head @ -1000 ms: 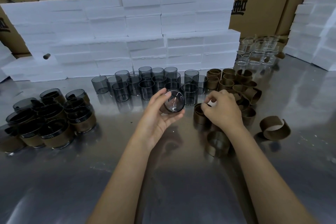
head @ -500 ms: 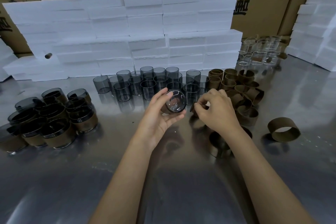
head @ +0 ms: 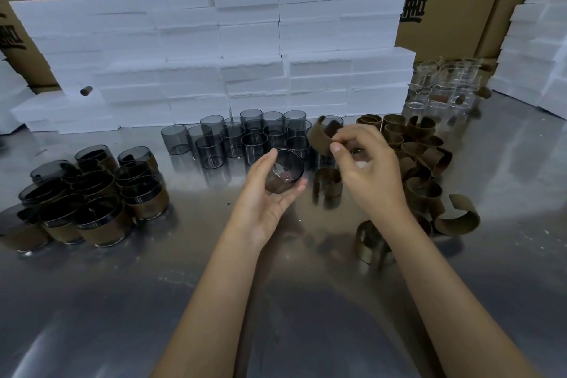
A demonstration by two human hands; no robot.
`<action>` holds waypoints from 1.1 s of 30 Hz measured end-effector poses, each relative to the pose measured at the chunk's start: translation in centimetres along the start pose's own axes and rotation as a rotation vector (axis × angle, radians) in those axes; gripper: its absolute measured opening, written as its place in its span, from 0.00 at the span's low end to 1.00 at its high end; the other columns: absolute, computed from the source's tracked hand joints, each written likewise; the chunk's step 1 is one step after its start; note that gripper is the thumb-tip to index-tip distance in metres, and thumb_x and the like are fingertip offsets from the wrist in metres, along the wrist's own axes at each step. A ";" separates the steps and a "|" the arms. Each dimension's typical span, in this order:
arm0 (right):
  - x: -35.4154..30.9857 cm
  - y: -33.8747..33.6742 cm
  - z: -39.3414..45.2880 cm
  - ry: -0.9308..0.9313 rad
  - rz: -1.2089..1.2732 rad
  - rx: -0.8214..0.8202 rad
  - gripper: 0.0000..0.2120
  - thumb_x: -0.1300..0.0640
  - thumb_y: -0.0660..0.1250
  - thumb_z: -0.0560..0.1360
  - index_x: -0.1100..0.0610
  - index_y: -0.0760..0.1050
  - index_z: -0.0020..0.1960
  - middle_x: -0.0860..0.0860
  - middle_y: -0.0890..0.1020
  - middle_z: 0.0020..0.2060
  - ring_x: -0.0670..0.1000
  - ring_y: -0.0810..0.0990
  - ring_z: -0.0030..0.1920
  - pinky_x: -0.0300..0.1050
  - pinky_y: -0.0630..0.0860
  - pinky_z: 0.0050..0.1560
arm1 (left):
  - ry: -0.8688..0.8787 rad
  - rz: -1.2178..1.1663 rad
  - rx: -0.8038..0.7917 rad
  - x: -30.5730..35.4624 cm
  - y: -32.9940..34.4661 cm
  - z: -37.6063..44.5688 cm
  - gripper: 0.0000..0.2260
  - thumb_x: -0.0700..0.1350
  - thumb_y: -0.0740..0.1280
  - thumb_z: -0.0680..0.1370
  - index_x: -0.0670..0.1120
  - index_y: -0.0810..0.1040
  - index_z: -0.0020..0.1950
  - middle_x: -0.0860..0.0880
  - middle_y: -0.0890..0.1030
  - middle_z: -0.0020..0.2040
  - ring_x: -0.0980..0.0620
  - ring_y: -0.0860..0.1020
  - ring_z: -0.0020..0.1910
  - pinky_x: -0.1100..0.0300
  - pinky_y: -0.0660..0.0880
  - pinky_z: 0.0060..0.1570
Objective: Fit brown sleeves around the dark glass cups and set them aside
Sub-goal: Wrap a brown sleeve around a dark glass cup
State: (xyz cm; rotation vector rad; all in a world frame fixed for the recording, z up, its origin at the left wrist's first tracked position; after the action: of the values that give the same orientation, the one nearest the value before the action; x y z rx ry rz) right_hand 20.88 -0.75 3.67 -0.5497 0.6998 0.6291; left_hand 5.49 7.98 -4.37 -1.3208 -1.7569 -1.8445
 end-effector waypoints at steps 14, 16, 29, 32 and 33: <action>-2.8 4.3 -2.7 -0.258 -0.189 -0.243 0.07 0.61 0.69 0.74 0.58 0.83 0.51 0.48 0.81 0.59 0.48 0.78 0.62 0.38 0.73 0.61 | 0.047 0.061 -0.125 0.5 0.9 -0.4 0.32 0.44 0.78 0.73 0.41 0.70 0.74 0.45 0.81 0.48 0.49 0.81 0.52 0.47 0.81 0.61; -2.9 3.8 -2.4 -0.154 0.037 -0.166 0.08 0.63 0.67 0.74 0.59 0.82 0.51 0.50 0.82 0.56 0.48 0.80 0.60 0.41 0.75 0.61 | 0.067 0.053 -0.135 0.7 1.0 -0.4 0.30 0.44 0.78 0.73 0.42 0.71 0.72 0.46 0.83 0.47 0.49 0.84 0.51 0.48 0.82 0.57; 2.2 5.7 -3.5 0.640 0.455 -0.324 0.25 0.26 0.64 0.73 0.42 0.80 0.60 0.42 0.87 0.50 0.36 0.84 0.48 0.36 0.77 0.46 | 0.015 0.200 -0.182 -0.9 2.5 -1.1 0.33 0.47 0.81 0.66 0.45 0.77 0.69 0.34 0.78 0.66 0.40 0.84 0.56 0.45 0.82 0.52; 2.2 5.7 -3.3 0.590 0.453 -0.306 0.26 0.26 0.62 0.73 0.44 0.83 0.56 0.44 0.88 0.49 0.41 0.86 0.51 0.40 0.76 0.50 | 0.033 0.248 -0.188 -0.7 2.4 -1.1 0.33 0.48 0.81 0.65 0.45 0.78 0.68 0.34 0.80 0.64 0.37 0.84 0.58 0.41 0.82 0.53; 2.2 5.6 -3.2 0.571 0.447 -0.281 0.28 0.25 0.62 0.73 0.45 0.83 0.56 0.45 0.88 0.49 0.43 0.86 0.51 0.41 0.76 0.50 | 0.047 0.253 -0.194 -0.5 2.4 -1.1 0.33 0.48 0.81 0.65 0.45 0.78 0.68 0.34 0.81 0.63 0.38 0.84 0.57 0.41 0.82 0.53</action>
State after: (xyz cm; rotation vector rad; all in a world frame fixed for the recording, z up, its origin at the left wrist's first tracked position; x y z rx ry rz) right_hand 17.03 1.75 -1.37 -0.8580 1.3039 1.0119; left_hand 7.08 6.22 -3.01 -1.4791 -1.3441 -1.9191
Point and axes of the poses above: each hand's wrist, its own z-axis towards the middle knuckle, its own y-axis out of the palm, x = y × z, the point moved 7 cm from there along z, towards the middle knuckle
